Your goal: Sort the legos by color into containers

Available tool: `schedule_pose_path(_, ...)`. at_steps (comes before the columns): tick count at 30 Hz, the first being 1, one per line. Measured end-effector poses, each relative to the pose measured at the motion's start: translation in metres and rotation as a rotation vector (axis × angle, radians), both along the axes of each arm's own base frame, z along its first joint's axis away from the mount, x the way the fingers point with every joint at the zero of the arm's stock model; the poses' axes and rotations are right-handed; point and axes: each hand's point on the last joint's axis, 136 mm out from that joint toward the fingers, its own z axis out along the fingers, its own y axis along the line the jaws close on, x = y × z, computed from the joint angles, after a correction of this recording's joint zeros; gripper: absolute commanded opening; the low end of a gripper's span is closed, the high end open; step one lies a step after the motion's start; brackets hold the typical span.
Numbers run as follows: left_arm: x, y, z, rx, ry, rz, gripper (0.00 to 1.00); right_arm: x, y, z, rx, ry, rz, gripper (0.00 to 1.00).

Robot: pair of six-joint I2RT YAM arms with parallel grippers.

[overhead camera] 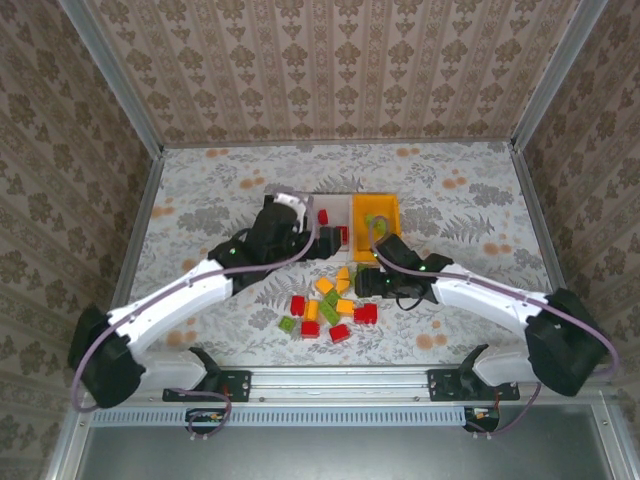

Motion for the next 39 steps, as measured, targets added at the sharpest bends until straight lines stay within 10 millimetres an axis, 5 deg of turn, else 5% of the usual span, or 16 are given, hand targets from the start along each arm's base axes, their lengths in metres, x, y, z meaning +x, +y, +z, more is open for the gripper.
schedule_pose_path(5, -0.027, 0.044, -0.029, 0.010, 0.033, 0.082, 1.00, 0.004, 0.011, -0.023, -0.088, 0.029, 0.039, 0.71)
schedule_pose_path(11, -0.042, 0.079, -0.038, -0.015, 0.028, 0.173, 1.00, 0.014, 0.020, -0.037, -0.144, 0.029, 0.057, 0.64)
schedule_pose_path(25, -0.041, 0.102, -0.051, 0.002, 0.055, 0.269, 1.00, 0.017, 0.009, -0.043, -0.218, 0.013, 0.028, 0.34)
schedule_pose_path(28, -0.040, 0.104, -0.052, 0.004, 0.056, 0.276, 1.00, 0.014, 0.002, -0.030, -0.216, -0.006, 0.021, 0.33)
schedule_pose_path(33, -0.038, 0.108, -0.055, 0.015, 0.065, 0.291, 1.00, 0.024, -0.010, 0.022, -0.154, -0.110, -0.019, 0.33)
schedule_pose_path(39, -0.038, 0.107, -0.059, 0.023, 0.078, 0.289, 1.00, 0.078, -0.026, 0.083, -0.085, -0.225, -0.141, 0.34)
